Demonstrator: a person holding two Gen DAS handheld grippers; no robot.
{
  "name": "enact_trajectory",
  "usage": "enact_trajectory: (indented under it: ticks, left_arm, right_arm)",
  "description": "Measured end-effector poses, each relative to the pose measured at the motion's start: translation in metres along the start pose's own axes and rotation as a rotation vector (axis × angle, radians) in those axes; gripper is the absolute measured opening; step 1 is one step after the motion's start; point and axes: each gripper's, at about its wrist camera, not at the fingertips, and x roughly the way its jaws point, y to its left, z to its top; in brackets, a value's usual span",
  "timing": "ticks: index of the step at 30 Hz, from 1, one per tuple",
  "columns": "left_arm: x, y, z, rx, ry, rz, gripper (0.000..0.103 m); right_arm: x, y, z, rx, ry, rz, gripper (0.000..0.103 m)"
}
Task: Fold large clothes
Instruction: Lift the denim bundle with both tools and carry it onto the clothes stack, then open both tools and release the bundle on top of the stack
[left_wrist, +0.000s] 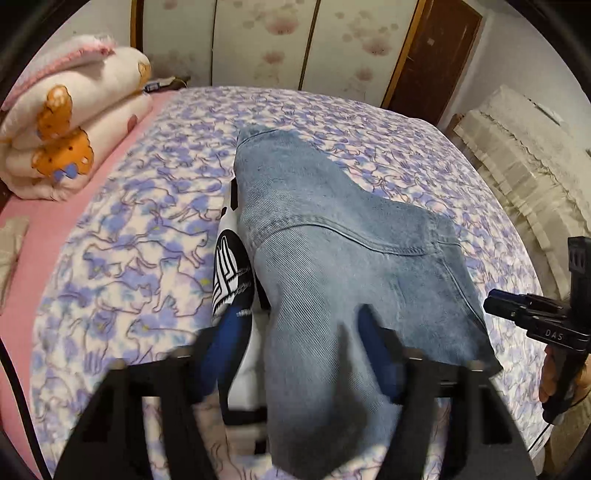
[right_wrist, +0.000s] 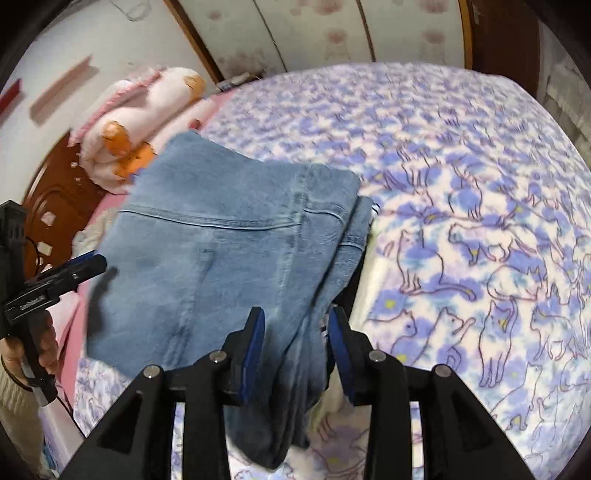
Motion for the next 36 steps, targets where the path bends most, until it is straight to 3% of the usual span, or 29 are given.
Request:
enact_trajectory:
  ticks: [1,2,6,9,11,13,16,21,27,29,32,34,36]
  left_arm:
    - [-0.004,-0.006,-0.004,0.008,0.013,0.005,0.015]
    - [-0.006,-0.012,-0.008,0.021,0.020,0.005,0.010]
    - [-0.013,-0.037,-0.018,0.102,-0.016,0.011,0.009]
    - [0.003,-0.050,-0.020,0.150,0.001,0.056,0.009]
    - [0.017,-0.047,-0.018,0.145,0.032,0.100,0.004]
    - [0.030,-0.035,-0.015,0.098,0.059,0.102,0.001]
    - [0.039,-0.025,-0.014,0.062,0.071,0.072,0.001]
    - [0.039,-0.029,-0.016,0.070,0.054,0.096,0.001]
    - [0.031,-0.030,-0.018,0.016,0.026,0.102,0.001]
    - [0.027,-0.034,-0.020,-0.010,0.018,0.089,0.006]
    - [0.017,-0.045,-0.024,-0.033,0.012,0.077,0.033]
    - [0.007,-0.057,-0.028,-0.032,-0.002,0.060,0.075]
    - [-0.007,-0.071,-0.034,-0.036,-0.022,0.096,0.090]
  right_arm:
    - [-0.004,0.005,-0.004,-0.009,-0.007,0.000,0.036]
    - [-0.007,0.013,-0.008,-0.026,-0.015,0.001,0.036]
    - [0.003,0.039,-0.018,-0.096,-0.012,-0.002,0.036]
    - [0.016,0.044,-0.019,-0.122,-0.021,-0.059,0.035]
    - [0.025,0.038,-0.021,-0.127,-0.034,-0.147,0.031]
    - [0.038,0.025,-0.024,-0.110,-0.004,-0.199,0.012]
    - [0.046,0.008,-0.030,-0.055,-0.005,-0.131,0.012]
    - [0.045,0.012,-0.030,-0.064,-0.011,-0.154,0.012]
    - [0.028,0.008,-0.033,-0.004,-0.008,-0.117,0.017]
    - [0.020,0.007,-0.038,0.008,-0.016,-0.112,0.018]
    - [0.007,0.008,-0.046,0.019,-0.018,-0.097,0.019]
    - [-0.003,0.009,-0.051,0.022,-0.010,-0.090,0.019]
    - [-0.013,0.010,-0.057,0.032,-0.007,-0.074,0.019]
